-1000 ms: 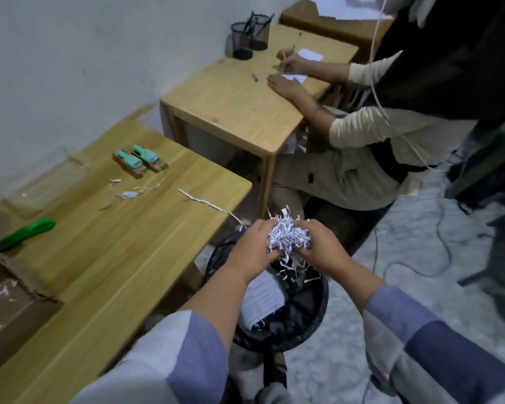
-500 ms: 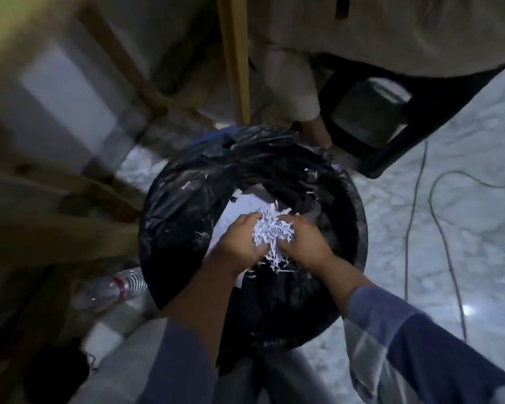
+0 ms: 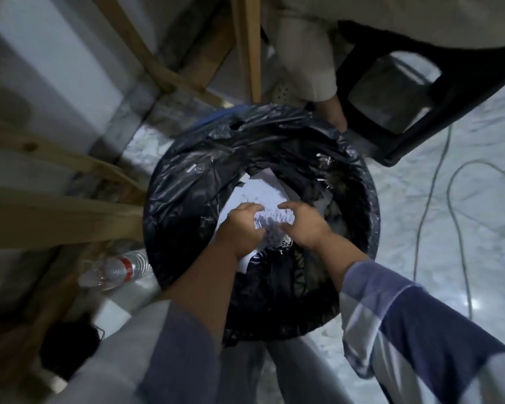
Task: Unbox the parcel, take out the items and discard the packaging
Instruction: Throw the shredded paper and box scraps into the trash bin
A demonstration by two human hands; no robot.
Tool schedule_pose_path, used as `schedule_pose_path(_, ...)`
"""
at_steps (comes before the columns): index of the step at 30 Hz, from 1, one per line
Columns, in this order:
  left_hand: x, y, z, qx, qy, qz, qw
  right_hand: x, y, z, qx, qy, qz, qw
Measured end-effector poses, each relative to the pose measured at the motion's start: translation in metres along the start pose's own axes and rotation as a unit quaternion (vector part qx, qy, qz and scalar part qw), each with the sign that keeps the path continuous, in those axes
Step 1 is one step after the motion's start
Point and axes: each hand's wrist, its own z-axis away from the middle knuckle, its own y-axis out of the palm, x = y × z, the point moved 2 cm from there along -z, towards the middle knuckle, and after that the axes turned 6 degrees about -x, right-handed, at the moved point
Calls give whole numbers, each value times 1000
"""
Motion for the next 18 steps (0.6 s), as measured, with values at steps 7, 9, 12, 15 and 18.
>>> schedule_pose_path(7, -120, -128, 83, -31, 34, -36, 998, 98, -125, 101, -12, -62, 52, 997)
schedule_pose_path(9, -155, -172, 106, -62, 48, -20, 997, 135, -165, 127, -38, -90, 67, 993)
schedule_pose_path(12, -191, -235, 141, -133, 70, 1, 989, 191, -210, 162, -71, -133, 96, 984)
schedule_pose_path(15, -198, -292, 175, -199, 72, 21, 977, 246, -234, 189, -87, -174, 119, 974)
schedule_pose_path(18, -176, -334, 206, -245, 39, 38, 968, 298, -235, 207, -106, -214, 130, 962)
